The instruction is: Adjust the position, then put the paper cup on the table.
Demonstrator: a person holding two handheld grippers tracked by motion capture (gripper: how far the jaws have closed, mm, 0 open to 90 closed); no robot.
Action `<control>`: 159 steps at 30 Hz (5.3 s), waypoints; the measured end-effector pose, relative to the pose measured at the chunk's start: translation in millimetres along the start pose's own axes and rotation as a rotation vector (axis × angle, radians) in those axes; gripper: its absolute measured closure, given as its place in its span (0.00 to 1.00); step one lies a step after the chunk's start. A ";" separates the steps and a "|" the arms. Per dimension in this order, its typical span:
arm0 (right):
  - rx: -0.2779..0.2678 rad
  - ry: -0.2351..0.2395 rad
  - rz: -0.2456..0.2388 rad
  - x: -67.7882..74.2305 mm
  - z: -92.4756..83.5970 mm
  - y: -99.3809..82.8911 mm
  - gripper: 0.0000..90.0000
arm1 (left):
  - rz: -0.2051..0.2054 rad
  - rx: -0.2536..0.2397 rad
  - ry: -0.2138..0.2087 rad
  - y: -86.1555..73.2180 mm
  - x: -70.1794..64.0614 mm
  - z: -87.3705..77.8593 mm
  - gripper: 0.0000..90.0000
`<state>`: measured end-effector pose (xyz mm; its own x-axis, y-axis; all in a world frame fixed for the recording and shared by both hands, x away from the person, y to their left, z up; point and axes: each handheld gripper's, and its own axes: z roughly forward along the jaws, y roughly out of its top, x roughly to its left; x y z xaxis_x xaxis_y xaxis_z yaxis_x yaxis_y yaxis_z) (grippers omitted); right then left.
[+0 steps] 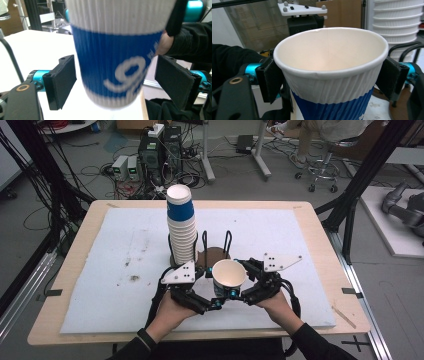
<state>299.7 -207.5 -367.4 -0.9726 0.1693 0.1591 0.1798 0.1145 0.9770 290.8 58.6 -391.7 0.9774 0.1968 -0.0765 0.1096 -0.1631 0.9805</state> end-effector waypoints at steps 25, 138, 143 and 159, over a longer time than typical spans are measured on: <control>0.001 -0.124 -0.013 -15.1 -31.3 2.3 0.22 | 0.032 -0.049 0.279 0.8 13.4 -99.8 0.19; -0.023 -0.717 0.178 -149.7 -77.8 -42.6 0.23 | 0.043 -0.016 0.352 -13.7 17.9 -99.4 0.19; -0.005 -0.745 0.185 -155.2 -72.7 -49.4 0.23 | 0.044 -0.018 0.352 -14.1 17.8 -100.0 0.19; 0.051 -0.815 0.187 -164.4 -69.3 -58.8 0.23 | 0.044 -0.016 0.358 -15.1 17.8 -99.5 0.19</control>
<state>438.8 -310.0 -441.2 -0.5189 0.8422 0.1467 0.3536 0.0552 0.9338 288.5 160.7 -389.9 0.8559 0.5162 0.0313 0.0630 -0.1643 0.9844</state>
